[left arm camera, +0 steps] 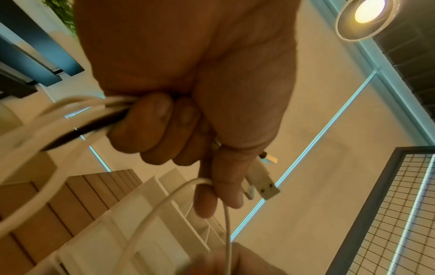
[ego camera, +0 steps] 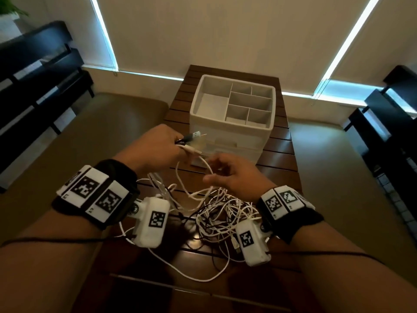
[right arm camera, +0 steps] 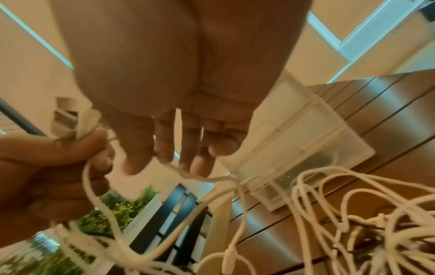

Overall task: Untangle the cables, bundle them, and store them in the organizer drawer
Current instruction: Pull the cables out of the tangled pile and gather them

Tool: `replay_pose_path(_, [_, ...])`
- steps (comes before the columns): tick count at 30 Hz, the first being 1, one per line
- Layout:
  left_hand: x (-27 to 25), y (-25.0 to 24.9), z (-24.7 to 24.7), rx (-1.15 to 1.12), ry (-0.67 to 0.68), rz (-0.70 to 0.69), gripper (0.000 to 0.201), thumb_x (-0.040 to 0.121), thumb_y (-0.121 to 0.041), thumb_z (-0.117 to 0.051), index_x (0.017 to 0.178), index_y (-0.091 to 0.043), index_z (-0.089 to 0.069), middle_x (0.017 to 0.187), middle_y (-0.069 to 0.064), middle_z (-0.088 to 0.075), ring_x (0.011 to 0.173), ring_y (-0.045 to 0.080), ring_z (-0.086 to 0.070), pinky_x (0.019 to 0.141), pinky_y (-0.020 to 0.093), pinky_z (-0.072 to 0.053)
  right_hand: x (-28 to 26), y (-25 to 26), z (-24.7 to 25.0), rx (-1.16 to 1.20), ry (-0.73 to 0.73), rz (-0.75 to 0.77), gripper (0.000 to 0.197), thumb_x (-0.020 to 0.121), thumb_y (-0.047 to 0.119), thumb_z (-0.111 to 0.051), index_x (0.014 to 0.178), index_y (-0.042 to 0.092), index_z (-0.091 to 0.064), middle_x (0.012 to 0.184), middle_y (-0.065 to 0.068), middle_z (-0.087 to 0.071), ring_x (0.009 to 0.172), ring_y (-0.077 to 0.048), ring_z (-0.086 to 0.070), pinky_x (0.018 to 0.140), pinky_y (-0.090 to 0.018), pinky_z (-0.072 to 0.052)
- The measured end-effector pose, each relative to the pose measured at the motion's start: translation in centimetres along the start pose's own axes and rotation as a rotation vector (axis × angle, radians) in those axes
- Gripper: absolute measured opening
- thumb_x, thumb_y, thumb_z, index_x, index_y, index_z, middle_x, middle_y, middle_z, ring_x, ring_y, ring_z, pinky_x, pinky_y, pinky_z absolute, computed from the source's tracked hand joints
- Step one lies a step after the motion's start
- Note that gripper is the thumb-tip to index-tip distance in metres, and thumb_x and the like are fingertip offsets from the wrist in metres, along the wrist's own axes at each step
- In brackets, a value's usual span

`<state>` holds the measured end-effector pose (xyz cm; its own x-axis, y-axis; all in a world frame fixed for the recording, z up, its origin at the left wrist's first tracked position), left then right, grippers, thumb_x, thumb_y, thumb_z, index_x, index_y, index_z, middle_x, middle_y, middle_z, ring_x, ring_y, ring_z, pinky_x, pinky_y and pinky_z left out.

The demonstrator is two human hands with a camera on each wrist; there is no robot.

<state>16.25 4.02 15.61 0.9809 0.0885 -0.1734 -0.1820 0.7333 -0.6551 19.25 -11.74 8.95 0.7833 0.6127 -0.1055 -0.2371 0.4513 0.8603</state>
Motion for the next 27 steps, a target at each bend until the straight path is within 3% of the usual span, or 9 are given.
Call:
replay_pose_path(2, [-0.1, 0.0, 0.5, 0.011, -0.018, 0.007, 0.018, 0.080, -0.025, -0.074, 0.077, -0.008, -0.074, 0.063, 0.012, -0.059, 0.055, 0.016, -0.044, 0.051, 0.028, -0.032, 0.4, 1.5, 0.0, -0.105, -0.027, 0.079, 0.003, 0.088, 0.023, -0.067, 0.089, 0.025, -0.066, 0.082, -0.001, -0.068, 0.077, -0.015, -0.065, 0.074, -0.033, -0.055])
replay_pose_path(6, [-0.1, 2.3, 4.2, 0.052, -0.188, 0.073, 0.021, 0.084, -0.030, -0.071, 0.080, -0.009, -0.074, 0.069, 0.013, -0.063, 0.063, 0.025, -0.054, 0.053, 0.030, -0.034, 0.0, 0.0, 2.9, 0.064, -0.234, 0.027, 0.021, 0.087, 0.012, -0.067, 0.096, 0.030, -0.063, 0.087, -0.004, -0.069, 0.078, -0.019, -0.069, 0.074, -0.038, -0.060])
replay_pose_path(9, [-0.3, 4.1, 6.8, 0.109, -0.302, 0.116, 0.017, 0.087, -0.025, -0.067, 0.077, -0.012, -0.073, 0.074, 0.013, -0.065, 0.070, 0.027, -0.058, 0.055, 0.029, -0.036, -1.7, -2.2, 4.0, 0.082, -0.319, -0.041, 0.025, 0.085, 0.011, -0.069, 0.098, 0.032, -0.063, 0.084, -0.002, -0.070, 0.071, -0.009, -0.070, 0.063, -0.026, -0.058])
replay_pose_path(12, [-0.3, 4.4, 6.6, 0.061, -0.324, 0.149, 0.020, 0.087, -0.027, -0.066, 0.070, -0.016, -0.070, 0.072, 0.008, -0.063, 0.063, 0.016, -0.052, 0.055, 0.028, -0.035, -3.2, -4.3, 1.2, 0.075, -0.130, -0.170, 0.017, 0.086, 0.010, -0.067, 0.095, 0.024, -0.069, 0.082, -0.001, -0.071, 0.066, -0.008, -0.068, 0.060, -0.022, -0.057])
replay_pose_path(14, [-0.1, 4.0, 5.4, 0.048, -0.303, 0.143, 0.022, 0.084, -0.030, -0.068, 0.068, -0.015, -0.070, 0.070, 0.009, -0.064, 0.064, 0.019, -0.055, 0.056, 0.030, -0.038, -4.3, -5.2, -2.5, 0.002, 0.179, -0.238, 0.016, 0.087, 0.012, -0.067, 0.099, 0.022, -0.071, 0.086, 0.004, -0.072, 0.073, -0.009, -0.068, 0.064, -0.022, -0.056])
replay_pose_path(17, [0.3, 3.7, 2.8, 0.100, -0.144, 0.184, 0.026, 0.082, -0.034, -0.070, 0.069, -0.011, -0.069, 0.067, 0.010, -0.063, 0.063, 0.024, -0.056, 0.054, 0.031, -0.036, -6.0, -7.2, -6.4, -0.285, 0.619, -0.277, 0.021, 0.088, 0.024, -0.067, 0.108, 0.029, -0.070, 0.100, 0.017, -0.069, 0.091, 0.003, -0.064, 0.076, -0.014, -0.047])
replay_pose_path(20, [-0.1, 4.5, -0.2, 0.148, 0.123, 0.271, 0.033, 0.082, -0.041, -0.071, 0.073, -0.010, -0.069, 0.054, 0.000, -0.052, 0.047, 0.016, -0.043, 0.047, 0.025, -0.031, -5.5, -10.1, -4.2, -0.478, 0.528, -0.410, 0.011, 0.085, 0.022, -0.069, 0.095, 0.022, -0.073, 0.088, 0.010, -0.071, 0.081, -0.003, -0.066, 0.067, -0.017, -0.050])
replay_pose_path(23, [-0.5, 5.6, -3.5, -0.176, 0.372, 0.359, 0.030, 0.083, -0.033, -0.072, 0.069, -0.009, -0.059, 0.049, -0.002, -0.040, 0.041, 0.012, -0.030, 0.043, 0.023, -0.024, -5.6, -13.3, -3.8, -0.727, 0.524, -0.502, 0.014, 0.080, 0.028, -0.072, 0.084, 0.015, -0.073, 0.082, -0.004, -0.074, 0.066, -0.012, -0.065, 0.062, -0.023, -0.053])
replay_pose_path(27, [-0.7, 6.6, -6.6, -0.305, 0.462, 0.410, 0.021, 0.083, -0.019, -0.071, 0.076, -0.012, -0.054, 0.051, -0.003, -0.035, 0.041, 0.010, -0.025, 0.041, 0.020, -0.018, -5.5, -16.1, -6.4, -0.856, 0.446, -0.521, 0.035, 0.082, 0.037, -0.070, 0.100, 0.007, -0.069, 0.103, -0.009, -0.068, 0.093, -0.024, -0.066, 0.072, -0.031, -0.051])
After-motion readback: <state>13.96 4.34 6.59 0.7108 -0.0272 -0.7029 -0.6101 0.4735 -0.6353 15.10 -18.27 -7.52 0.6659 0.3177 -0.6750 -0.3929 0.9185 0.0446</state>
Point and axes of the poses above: each hand's wrist, its own x-axis towards the middle knuckle, its own z-axis out of the back of the hand, y = z × x, the point moved 7 cm from there along x, towards the middle knuckle
